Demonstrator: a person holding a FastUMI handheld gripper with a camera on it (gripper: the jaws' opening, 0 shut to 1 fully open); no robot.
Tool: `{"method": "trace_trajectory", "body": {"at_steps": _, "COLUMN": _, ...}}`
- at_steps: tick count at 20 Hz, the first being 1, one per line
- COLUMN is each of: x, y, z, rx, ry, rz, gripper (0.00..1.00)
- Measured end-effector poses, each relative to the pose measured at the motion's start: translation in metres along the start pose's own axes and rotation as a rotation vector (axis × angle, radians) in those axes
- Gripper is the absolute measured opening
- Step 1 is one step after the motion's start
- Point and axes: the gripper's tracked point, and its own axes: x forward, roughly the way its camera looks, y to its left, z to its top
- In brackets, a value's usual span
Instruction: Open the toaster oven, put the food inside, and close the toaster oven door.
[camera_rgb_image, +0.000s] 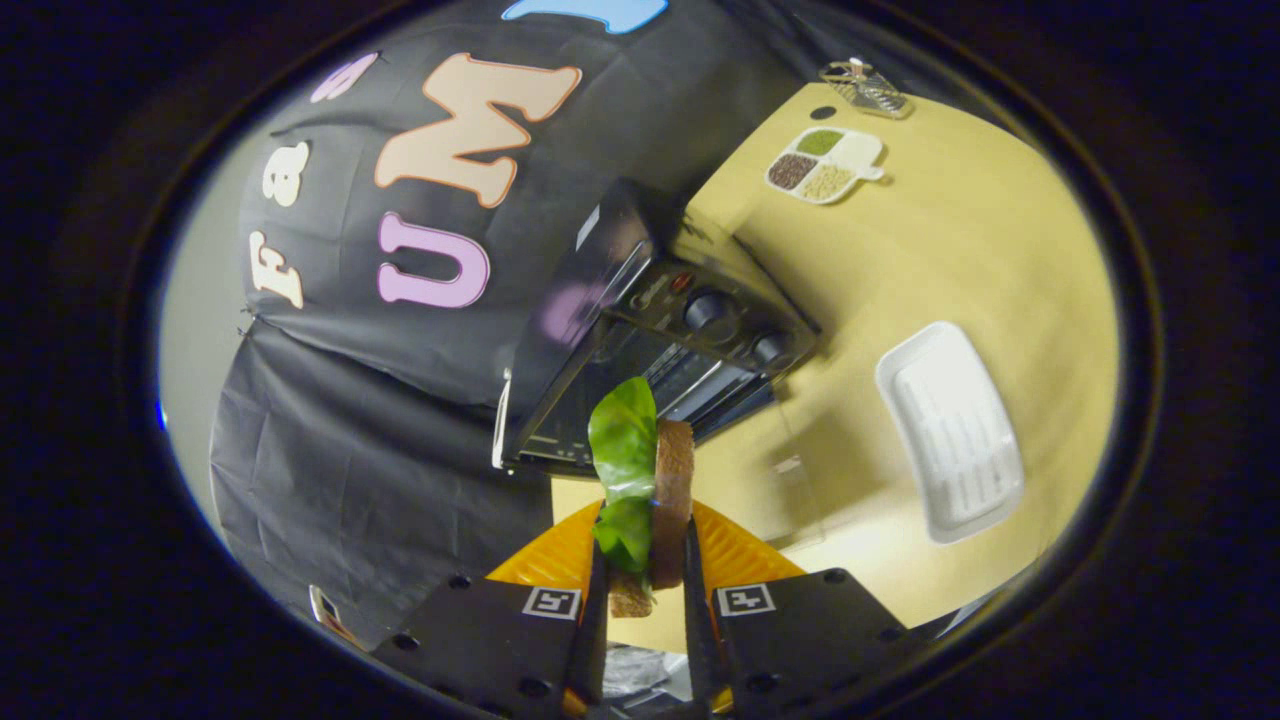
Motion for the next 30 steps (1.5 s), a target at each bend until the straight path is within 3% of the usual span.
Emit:
{"method": "trace_trajectory", "body": {"at_steps": 10, "x": 0.069, "y": 0.044, "z": -0.025, "rx": 0.129, "ry": 0.018, "rz": 0.104, "gripper": 0.35}}
{"method": "trace_trajectory", "body": {"at_steps": 15, "x": 0.099, "y": 0.049, "z": -0.005, "rx": 0.179, "ry": -0.076, "rz": 0.12, "gripper": 0.35}}
{"method": "trace_trajectory", "body": {"at_steps": 21, "x": 0.133, "y": 0.037, "z": 0.026, "rx": 0.14, "ry": -0.231, "rz": 0.091, "gripper": 0.35}}
{"method": "trace_trajectory", "body": {"at_steps": 30, "x": 0.177, "y": 0.041, "z": 0.043, "rx": 0.218, "ry": -0.285, "rz": 0.147, "gripper": 0.35}}
